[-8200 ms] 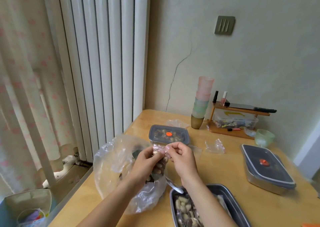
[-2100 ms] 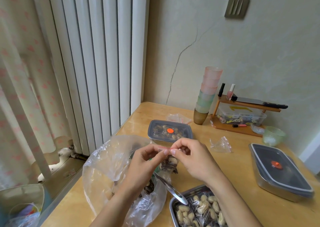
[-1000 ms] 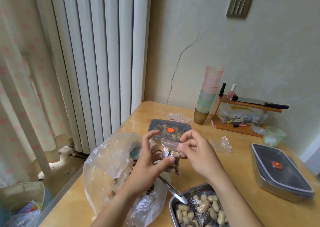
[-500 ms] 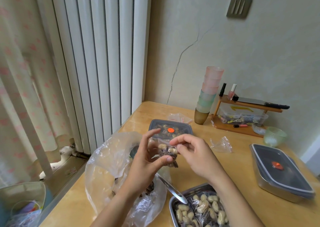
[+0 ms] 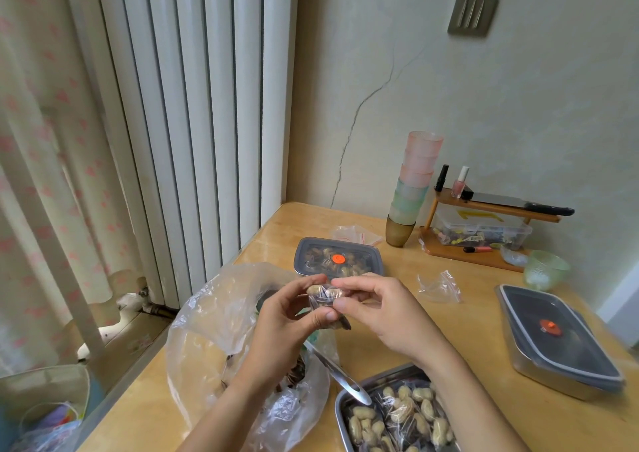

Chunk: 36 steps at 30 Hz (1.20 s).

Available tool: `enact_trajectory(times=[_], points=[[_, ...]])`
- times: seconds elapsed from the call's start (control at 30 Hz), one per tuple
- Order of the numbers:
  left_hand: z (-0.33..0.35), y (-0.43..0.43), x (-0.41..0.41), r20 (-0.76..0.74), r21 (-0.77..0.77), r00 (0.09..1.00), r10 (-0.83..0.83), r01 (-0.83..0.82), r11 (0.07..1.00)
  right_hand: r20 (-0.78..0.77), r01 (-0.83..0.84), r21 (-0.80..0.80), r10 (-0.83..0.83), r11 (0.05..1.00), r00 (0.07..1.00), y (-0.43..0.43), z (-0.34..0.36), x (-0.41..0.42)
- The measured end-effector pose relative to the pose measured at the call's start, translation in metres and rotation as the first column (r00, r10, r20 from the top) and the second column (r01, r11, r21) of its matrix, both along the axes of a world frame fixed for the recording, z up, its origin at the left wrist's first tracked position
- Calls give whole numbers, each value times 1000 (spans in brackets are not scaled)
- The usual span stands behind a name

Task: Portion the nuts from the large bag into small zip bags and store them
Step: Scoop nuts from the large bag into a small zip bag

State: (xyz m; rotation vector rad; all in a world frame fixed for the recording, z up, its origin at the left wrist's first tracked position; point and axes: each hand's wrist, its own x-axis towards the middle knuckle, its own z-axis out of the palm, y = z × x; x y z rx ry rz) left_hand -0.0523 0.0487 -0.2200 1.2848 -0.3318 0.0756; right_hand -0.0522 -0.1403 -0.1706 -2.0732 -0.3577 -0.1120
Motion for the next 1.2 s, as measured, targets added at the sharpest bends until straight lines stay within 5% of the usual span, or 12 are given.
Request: enact_trajectory(times=[0.3,0.7,0.93,1.2], points=[[-2,4,-1,-67,-5,975,-214,214,977,58,13,-89,-8,996,998,-5,3,-1],[-3,8,3,66,151,992,-105,94,984,48,-26,-165,35,986,998,-3,5,-2],[-7,4,-1,12,184,994,-111,106,977,77,6,-408,28,913,997,-7,12,-7],[1,2,-7,38,104,994,-105,100,990,21,23,-266,-18,964,1000,-6,18,-13]])
